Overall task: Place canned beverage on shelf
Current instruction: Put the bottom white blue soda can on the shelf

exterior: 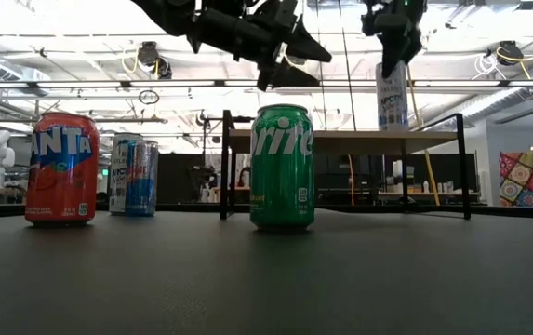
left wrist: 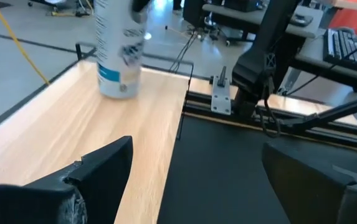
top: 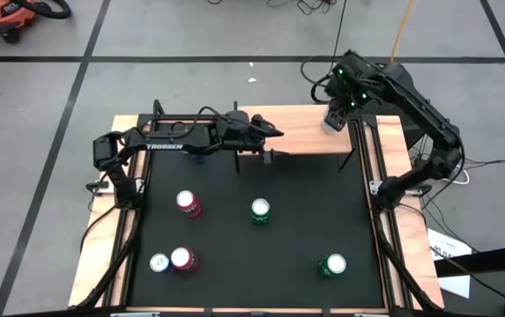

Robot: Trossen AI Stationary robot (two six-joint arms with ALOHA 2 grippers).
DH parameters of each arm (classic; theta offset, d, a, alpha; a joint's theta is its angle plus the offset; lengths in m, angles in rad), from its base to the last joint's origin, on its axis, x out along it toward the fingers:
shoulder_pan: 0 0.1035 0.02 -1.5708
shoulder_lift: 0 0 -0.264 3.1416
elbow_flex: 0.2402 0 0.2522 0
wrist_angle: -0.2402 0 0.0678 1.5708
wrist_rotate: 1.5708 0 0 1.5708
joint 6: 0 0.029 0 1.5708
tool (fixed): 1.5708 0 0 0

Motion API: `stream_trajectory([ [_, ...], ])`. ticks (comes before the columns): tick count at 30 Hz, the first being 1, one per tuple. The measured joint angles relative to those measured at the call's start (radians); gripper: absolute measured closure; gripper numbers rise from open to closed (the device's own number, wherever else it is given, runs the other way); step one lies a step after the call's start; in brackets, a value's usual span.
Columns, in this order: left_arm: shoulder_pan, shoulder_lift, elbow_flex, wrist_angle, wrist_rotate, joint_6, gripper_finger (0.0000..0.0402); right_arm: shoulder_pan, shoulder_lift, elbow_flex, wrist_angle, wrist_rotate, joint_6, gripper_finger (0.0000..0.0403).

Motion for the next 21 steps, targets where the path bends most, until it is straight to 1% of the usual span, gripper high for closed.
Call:
stream_trajectory([
  [4,0.000,-0.010,0.000,-0.049,0.007,0.000,0.0045,-0.058,0.018,0.003,0.013,-0.014,-0.013,0.0158],
  [6,0.002,-0.024,0.000,-0.092,0.009,0.000,0.0045,-0.086,0.021,0.004,0.024,-0.051,-0.017,0.0158],
  [9,0.009,-0.029,0.000,-0.108,0.011,0.000,0.0045,-0.124,0.023,0.003,0.048,-0.097,-0.017,0.0158],
  [11,0.016,-0.036,0.000,-0.136,0.011,0.000,0.0045,-0.147,0.026,0.002,0.061,-0.111,-0.020,0.0158],
  [15,0.025,-0.042,0.000,-0.132,0.015,0.000,0.0045,-0.179,0.031,0.002,0.063,-0.138,-0.040,0.0158],
  [21,0.035,-0.041,0.000,-0.133,0.049,0.000,0.0045,-0.194,0.028,0.001,0.060,-0.142,-0.070,0.0149],
])
